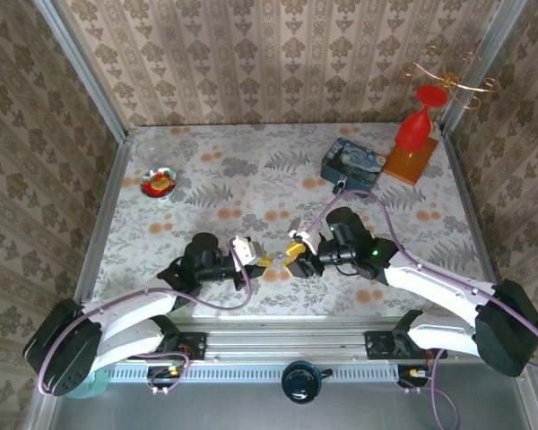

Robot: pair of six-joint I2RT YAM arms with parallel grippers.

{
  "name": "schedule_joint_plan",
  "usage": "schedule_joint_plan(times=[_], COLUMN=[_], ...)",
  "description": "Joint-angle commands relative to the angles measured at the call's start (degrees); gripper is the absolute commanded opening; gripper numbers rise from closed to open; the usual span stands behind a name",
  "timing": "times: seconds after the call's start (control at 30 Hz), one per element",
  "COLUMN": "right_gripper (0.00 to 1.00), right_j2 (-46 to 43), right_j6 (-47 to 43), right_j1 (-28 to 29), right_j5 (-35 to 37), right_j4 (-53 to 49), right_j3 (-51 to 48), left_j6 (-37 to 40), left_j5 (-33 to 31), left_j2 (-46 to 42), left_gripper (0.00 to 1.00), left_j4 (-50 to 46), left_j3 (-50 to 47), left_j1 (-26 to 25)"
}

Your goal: Unlock a padlock with a key

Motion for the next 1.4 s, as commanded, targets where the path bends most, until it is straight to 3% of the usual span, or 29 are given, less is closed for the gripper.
schedule_joint_plan(times=[0.0,0.73,1.17,1.33,1.37], right_gripper=[0.43,0.20,0.01,0.00,0.00], right_j2=[0.7,5.9,5.8,4.4,3.8], right_j6=[-1.4,-3.0,-3.0,-1.2,0.2], right_j1=[0.1,1.3,1.5,1.1,0.6], right_j5=[-2.0,-3.6,-2.8,-2.2,-2.3], right_j4=[-0.5,-5.2,-5.3,-2.8,-1.2], right_j3=[2.5,6.6,6.3,4.6,3.9], left_j6=[1.5,2.1,2.4,2.0,1.6], left_j5=[2.3,2.9,3.7,2.0,1.2], left_j2=[1.0,1.3,2.4,1.4,0.8], left_gripper=[0.00,0.00,0.00,0.00,0.04], left_j4=[-1.5,-2.4,-3.4,-3.0,-2.9], left_j3=[2.1,2.4,3.1,2.8,2.6], left_j1=[-0.5,-1.5,-1.8,-1.8,-1.7])
